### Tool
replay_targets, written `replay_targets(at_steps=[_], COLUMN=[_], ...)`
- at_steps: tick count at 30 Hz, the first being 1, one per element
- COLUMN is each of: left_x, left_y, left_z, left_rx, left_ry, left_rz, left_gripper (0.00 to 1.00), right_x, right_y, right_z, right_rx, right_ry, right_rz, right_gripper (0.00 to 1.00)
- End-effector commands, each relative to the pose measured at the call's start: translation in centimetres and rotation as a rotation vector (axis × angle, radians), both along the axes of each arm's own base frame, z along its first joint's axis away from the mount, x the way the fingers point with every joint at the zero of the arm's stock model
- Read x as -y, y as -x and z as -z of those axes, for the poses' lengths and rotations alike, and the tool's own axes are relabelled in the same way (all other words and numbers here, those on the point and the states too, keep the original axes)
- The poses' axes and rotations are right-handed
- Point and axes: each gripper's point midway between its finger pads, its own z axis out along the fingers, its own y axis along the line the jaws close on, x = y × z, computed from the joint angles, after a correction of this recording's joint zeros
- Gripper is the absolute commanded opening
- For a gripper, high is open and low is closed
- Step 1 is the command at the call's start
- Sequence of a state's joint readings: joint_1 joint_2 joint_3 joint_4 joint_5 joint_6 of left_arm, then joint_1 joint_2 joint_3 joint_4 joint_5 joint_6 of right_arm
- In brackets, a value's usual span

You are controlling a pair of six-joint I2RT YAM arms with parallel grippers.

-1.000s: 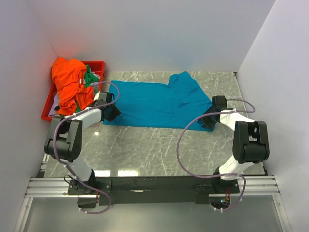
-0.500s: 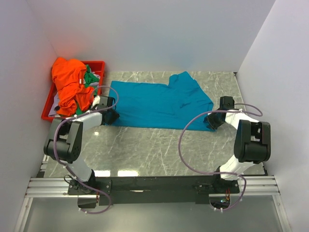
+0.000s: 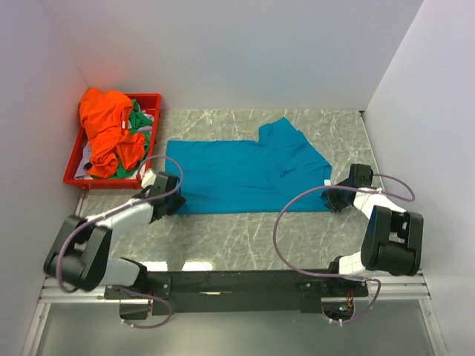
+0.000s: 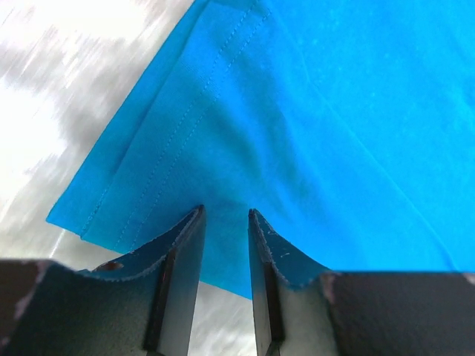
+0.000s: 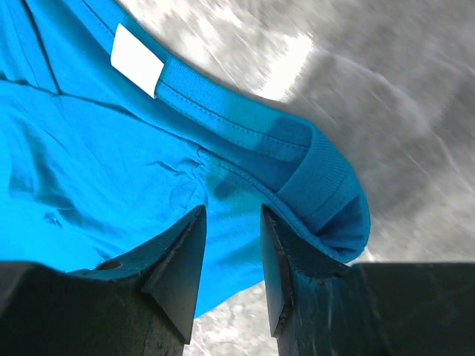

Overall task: Fold and stack the t-shirts
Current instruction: Fold the tshirt

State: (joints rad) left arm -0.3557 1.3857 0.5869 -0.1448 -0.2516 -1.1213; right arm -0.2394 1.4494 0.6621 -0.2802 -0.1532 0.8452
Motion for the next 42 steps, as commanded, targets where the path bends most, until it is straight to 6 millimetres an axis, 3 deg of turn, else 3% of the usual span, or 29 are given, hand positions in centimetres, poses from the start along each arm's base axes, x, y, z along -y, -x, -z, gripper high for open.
replay_targets(at_steps=[1, 6, 11, 16, 18, 20, 21, 23, 24, 25, 26, 27, 28, 29, 30, 31, 32, 33, 34, 35, 36, 37, 38, 39, 40, 42], left_x=[-2.5, -2.9, -3.1, -2.9, -2.8, -2.6, -2.5, -2.4, -1.9, -1.9, -1.5, -1.4, -1.3, -1.5, -1.2, -1.2, -1.7, -1.6, -1.6, -2.0, -2.2, -2.4, -2.9, -3.2, -3.4, -3.9], left_y=[6.7, 9.0, 9.9, 9.2, 8.1, 6.8, 5.3, 3.7, 1.9, 0.7, -1.1, -2.1, -3.4, -4.5, -6.3, -7.6, -8.7, -10.3, -11.4, -13.1, -14.0, -15.0, -16.5, -17.3, -18.1, -19.9], left_z=[2.9, 1.7, -0.6, -3.1, -5.3, -7.0, -9.2, -10.2, -12.6, -12.2, -14.5, -15.0, -13.8, -13.9, -15.6, -14.2, -14.0, -15.2, -13.5, -14.6, -14.3, -12.4, -13.4, -13.0, -11.4, -11.8], left_rx=[-0.181, -0.147, -0.075, -0.008, 0.036, 0.073, 0.126, 0.124, 0.173, 0.147, 0.186, 0.185, 0.141, 0.131, 0.161, 0.116, 0.105, 0.132, 0.093, 0.117, 0.109, 0.065, 0.086, 0.077, 0.045, 0.062], left_ry=[-0.081, -0.047, -0.01, 0.004, -0.006, -0.033, -0.04, -0.097, -0.099, -0.141, -0.153, -0.173, -0.211, -0.238, -0.24, -0.269, -0.286, -0.285, -0.303, -0.316, -0.33, -0.351, -0.368, -0.383, -0.402, -0.428], left_rz=[-0.031, -0.047, -0.052, -0.033, -0.02, 0.008, 0.0, 0.02, 0.026, 0.028, 0.034, 0.038, 0.043, 0.052, 0.044, 0.049, 0.048, 0.045, 0.054, 0.045, 0.042, 0.05, 0.045, 0.045, 0.052, 0.05], left_gripper=[0.37, 0.37, 0.37, 0.38, 0.39, 0.41, 0.43, 0.47, 0.48, 0.49, 0.5, 0.5, 0.51, 0.51, 0.51, 0.51, 0.51, 0.5, 0.5, 0.5, 0.5, 0.49, 0.48, 0.48, 0.47, 0.47], right_x=[0.2, -0.2, -0.6, -0.3, -0.2, -0.6, -0.7, -1.8, -2.2, -2.5, -3.3, -3.5, -3.8, -4.0, -4.6, -4.8, -5.1, -5.8, -5.9, -6.3, -6.5, -6.9, -7.0, -7.2, -7.2, -7.3], right_y=[8.6, 10.3, 12.1, 11.9, 11.4, 9.7, 8.9, 6.8, 5.2, 3.9, 2.4, 1.0, 0.0, -0.9, -2.9, -3.9, -5.0, -7.1, -8.1, -9.4, -11.4, -12.4, -14.0, -15.5, -16.6, -19.3], right_z=[4.2, 3.1, 1.8, -1.2, -2.5, -4.2, -5.1, -7.6, -8.9, -10.6, -12.3, -13.6, -14.6, -15.3, -16.9, -17.4, -18.0, -18.7, -19.0, -19.6, -19.7, -19.8, -18.7, -19.8, -19.8, -19.3], right_rx=[-0.278, -0.247, -0.24, -0.12, -0.062, 0.034, 0.077, 0.187, 0.256, 0.32, 0.403, 0.438, 0.468, 0.484, 0.503, 0.504, 0.505, 0.496, 0.499, 0.515, 0.514, 0.523, 0.511, 0.548, 0.556, 0.56], right_ry=[0.045, 0.049, 0.055, 0.098, 0.111, 0.1, 0.098, 0.065, 0.058, 0.058, 0.041, 0.04, 0.047, 0.06, 0.084, 0.112, 0.132, 0.162, 0.187, 0.205, 0.213, 0.227, 0.223, 0.23, 0.237, 0.243], right_rz=[-0.008, 0.007, 0.024, 0.025, 0.032, -0.005, -0.021, -0.104, -0.144, -0.185, -0.233, -0.254, -0.279, -0.297, -0.333, -0.36, -0.38, -0.409, -0.435, -0.454, -0.47, -0.491, -0.505, -0.515, -0.531, -0.548], right_gripper=[0.43, 0.43, 0.43, 0.44, 0.44, 0.44, 0.44, 0.44, 0.44, 0.44, 0.44, 0.45, 0.46, 0.46, 0.47, 0.47, 0.47, 0.47, 0.47, 0.46, 0.46, 0.46, 0.46, 0.46, 0.46, 0.45])
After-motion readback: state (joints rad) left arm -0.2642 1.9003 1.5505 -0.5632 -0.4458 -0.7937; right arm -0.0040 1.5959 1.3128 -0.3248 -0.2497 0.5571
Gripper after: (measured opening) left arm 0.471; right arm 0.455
